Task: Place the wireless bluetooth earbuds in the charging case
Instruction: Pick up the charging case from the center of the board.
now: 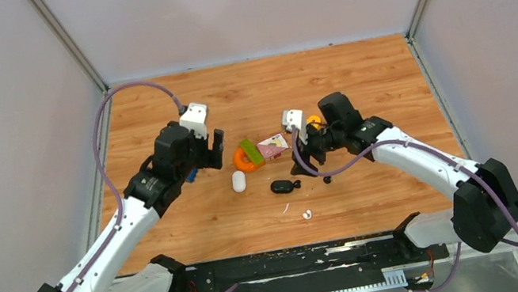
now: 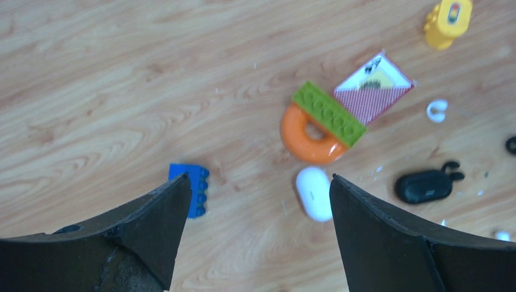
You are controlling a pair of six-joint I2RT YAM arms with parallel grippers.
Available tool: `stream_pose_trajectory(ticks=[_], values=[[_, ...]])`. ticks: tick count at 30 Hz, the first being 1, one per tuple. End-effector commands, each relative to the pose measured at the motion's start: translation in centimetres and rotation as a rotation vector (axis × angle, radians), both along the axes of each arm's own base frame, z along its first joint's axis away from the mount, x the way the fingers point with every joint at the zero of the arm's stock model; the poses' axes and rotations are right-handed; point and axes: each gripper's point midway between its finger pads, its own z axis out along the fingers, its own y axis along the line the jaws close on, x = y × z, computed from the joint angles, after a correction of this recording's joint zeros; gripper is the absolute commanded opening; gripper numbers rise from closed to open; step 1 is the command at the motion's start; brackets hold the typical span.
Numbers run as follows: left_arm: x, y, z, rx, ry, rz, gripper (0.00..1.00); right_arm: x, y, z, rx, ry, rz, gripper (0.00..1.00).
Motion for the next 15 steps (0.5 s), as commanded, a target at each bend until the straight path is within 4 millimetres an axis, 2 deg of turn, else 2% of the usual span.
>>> stream_pose_trajectory(ticks=[1, 4, 8, 12, 15], values=[[-1.6, 0.1, -1.7, -0.022, -0.066, -0.064, 0.9, -1.0, 0.7, -2.4, -0.073, -0.072, 0.091, 0.7], [-1.6, 0.2, -2.5, -0.007, -0.033, -0.054, 0.88, -1.0, 1.4, -3.5, -0.097, -0.051, 0.117, 0.62], [-1.1, -0.4, -3.3, 0.0, 0.017, -0.052, 0.87, -1.0, 2.3, -6.4, -0.228, -0.084, 0.142, 0.52], [-1.0, -0.5, -3.6, -0.003, 0.037, -0.043, 0.87, -1.6, 3.2, -8.8, -0.331, -0.065, 0.161, 0.51], [-1.1, -0.4, -3.5, -0.01, 0.033, -0.039, 0.88, -1.7, 3.4, -9.9, -0.371, -0.063, 0.168, 0.53]])
